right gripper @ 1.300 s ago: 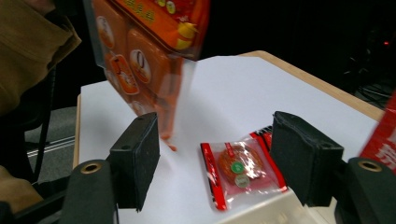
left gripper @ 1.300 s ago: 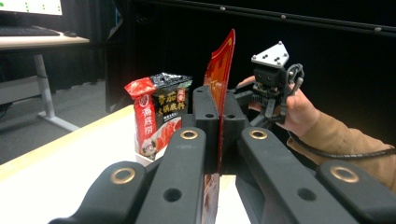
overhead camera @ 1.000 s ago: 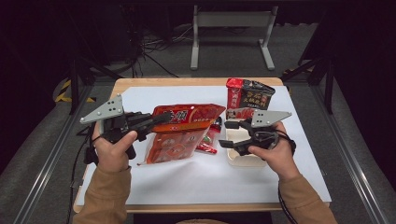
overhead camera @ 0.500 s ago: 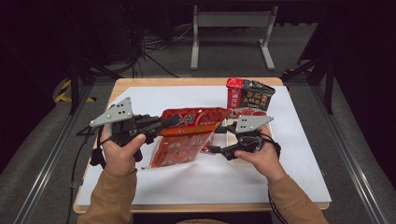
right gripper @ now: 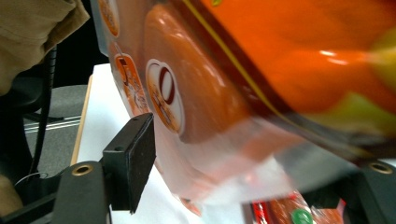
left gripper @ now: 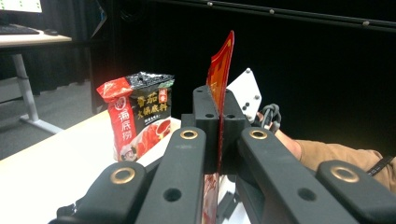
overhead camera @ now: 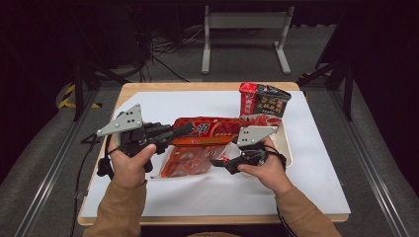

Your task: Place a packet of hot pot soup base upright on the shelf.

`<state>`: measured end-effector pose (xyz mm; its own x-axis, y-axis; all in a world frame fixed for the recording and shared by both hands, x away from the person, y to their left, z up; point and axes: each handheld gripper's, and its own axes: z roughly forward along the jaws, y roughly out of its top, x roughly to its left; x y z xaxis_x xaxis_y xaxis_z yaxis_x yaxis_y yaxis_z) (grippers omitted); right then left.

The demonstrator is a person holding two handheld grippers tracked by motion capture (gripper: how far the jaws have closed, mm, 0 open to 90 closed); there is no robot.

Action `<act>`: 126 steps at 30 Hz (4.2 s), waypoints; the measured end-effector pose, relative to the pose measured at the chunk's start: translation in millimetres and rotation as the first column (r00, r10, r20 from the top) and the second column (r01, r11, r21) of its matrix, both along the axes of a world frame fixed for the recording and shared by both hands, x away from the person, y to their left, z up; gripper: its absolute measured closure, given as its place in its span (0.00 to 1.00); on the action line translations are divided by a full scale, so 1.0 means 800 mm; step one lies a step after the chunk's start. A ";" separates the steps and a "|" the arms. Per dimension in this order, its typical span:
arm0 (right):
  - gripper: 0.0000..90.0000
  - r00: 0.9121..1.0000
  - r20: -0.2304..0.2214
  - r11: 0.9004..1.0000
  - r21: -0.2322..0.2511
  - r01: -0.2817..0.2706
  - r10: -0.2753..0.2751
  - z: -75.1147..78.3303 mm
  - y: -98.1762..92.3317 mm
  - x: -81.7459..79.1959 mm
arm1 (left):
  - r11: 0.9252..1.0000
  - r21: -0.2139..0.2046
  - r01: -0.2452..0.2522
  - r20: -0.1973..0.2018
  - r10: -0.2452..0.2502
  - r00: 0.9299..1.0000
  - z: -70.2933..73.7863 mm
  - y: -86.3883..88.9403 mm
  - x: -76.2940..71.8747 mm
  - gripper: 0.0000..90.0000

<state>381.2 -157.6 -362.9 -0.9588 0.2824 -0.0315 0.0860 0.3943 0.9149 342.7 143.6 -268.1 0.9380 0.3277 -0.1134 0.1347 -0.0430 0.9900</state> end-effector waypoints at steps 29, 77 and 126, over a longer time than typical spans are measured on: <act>0.52 0.989 -0.057 0.990 0.051 -0.131 0.134 -0.007 0.008 -0.001 | 0.999 -0.053 0.009 0.015 -0.008 1.000 -0.002 0.008 0.000 1.00; 0.77 0.986 -0.141 0.994 -0.063 -0.095 0.085 0.049 -0.036 -0.009 | 0.999 0.054 0.001 -0.026 0.001 1.000 -0.019 0.014 0.018 0.56; 0.77 0.989 -0.056 0.989 -0.057 0.134 -0.138 0.158 -0.121 0.013 | 0.953 0.242 -0.184 -0.057 0.203 0.977 -0.081 0.056 0.067 0.27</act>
<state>391.9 -254.3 -236.8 -0.9122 0.4098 0.0066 0.1962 0.4225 0.8849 396.1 188.2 -333.0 0.8448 0.5284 -0.0842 0.2424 -0.2376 0.9406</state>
